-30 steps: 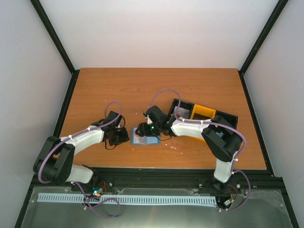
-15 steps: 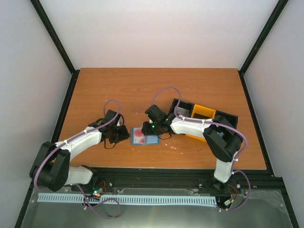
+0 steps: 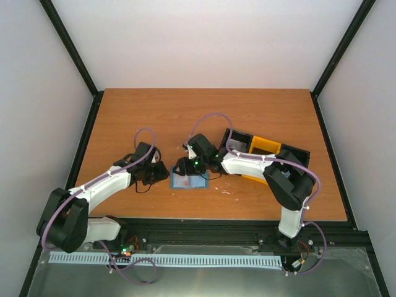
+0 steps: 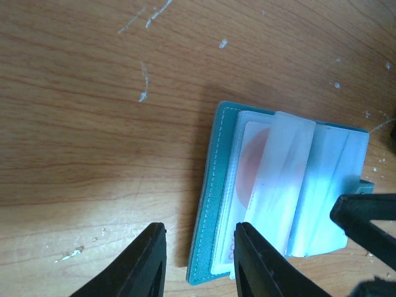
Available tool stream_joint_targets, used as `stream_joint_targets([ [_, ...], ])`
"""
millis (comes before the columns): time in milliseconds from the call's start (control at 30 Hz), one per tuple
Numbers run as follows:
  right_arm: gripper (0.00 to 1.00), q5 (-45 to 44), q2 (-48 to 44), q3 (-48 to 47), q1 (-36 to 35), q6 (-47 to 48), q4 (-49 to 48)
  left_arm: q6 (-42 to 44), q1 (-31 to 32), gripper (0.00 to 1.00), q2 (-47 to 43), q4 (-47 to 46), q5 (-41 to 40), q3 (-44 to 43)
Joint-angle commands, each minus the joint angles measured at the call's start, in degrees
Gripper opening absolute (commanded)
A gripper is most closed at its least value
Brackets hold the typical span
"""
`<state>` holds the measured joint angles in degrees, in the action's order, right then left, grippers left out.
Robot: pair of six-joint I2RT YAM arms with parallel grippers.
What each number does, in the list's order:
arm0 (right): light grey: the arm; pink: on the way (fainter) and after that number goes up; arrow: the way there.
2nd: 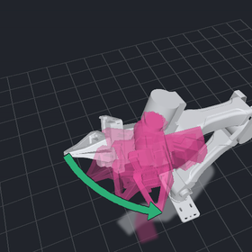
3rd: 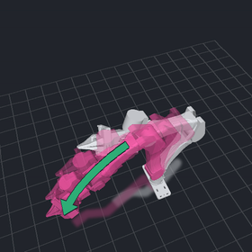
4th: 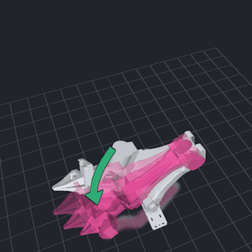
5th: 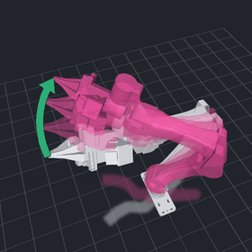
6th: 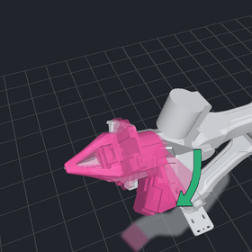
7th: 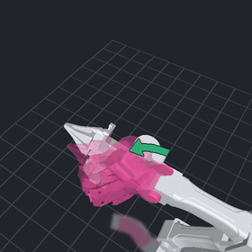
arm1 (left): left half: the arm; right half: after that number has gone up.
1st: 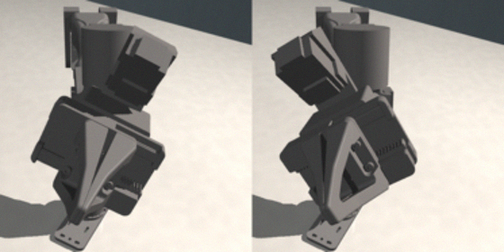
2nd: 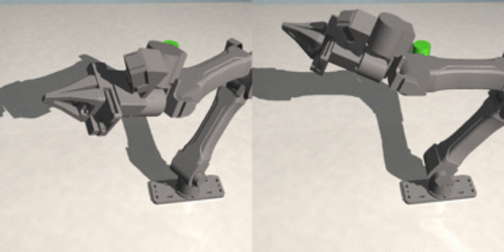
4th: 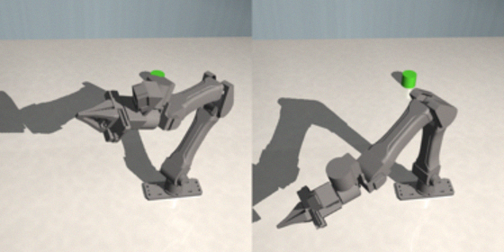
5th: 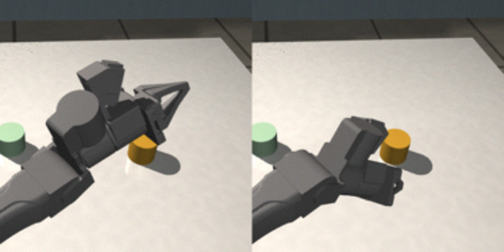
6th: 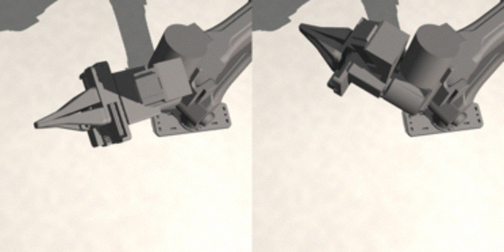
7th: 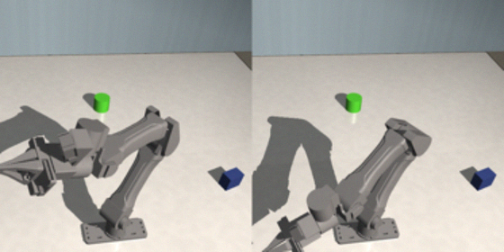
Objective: Put the credit cards into the card holder
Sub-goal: Turn over the card slot in the card holder.
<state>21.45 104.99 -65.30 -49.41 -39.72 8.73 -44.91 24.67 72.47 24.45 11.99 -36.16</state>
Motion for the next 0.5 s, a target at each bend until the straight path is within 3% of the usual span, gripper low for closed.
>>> stream_joint_targets([
  [0,0.50,5.2,2.3,-0.1,0.3,0.4,-3.5,-1.4,0.2,0.32,-1.7,2.1,-3.5,-2.0],
  [300,0.49,3.5,5.7,-1.9,0.4,-0.7,-1.6,-1.7,0.2,0.33,-5.8,2.3,-5.1,-2.1],
  [467,0.47,0.9,2.8,-4.3,1.4,0.4,0.6,0.0,0.2,0.40,-9.0,-0.6,-1.9,-2.0],
])
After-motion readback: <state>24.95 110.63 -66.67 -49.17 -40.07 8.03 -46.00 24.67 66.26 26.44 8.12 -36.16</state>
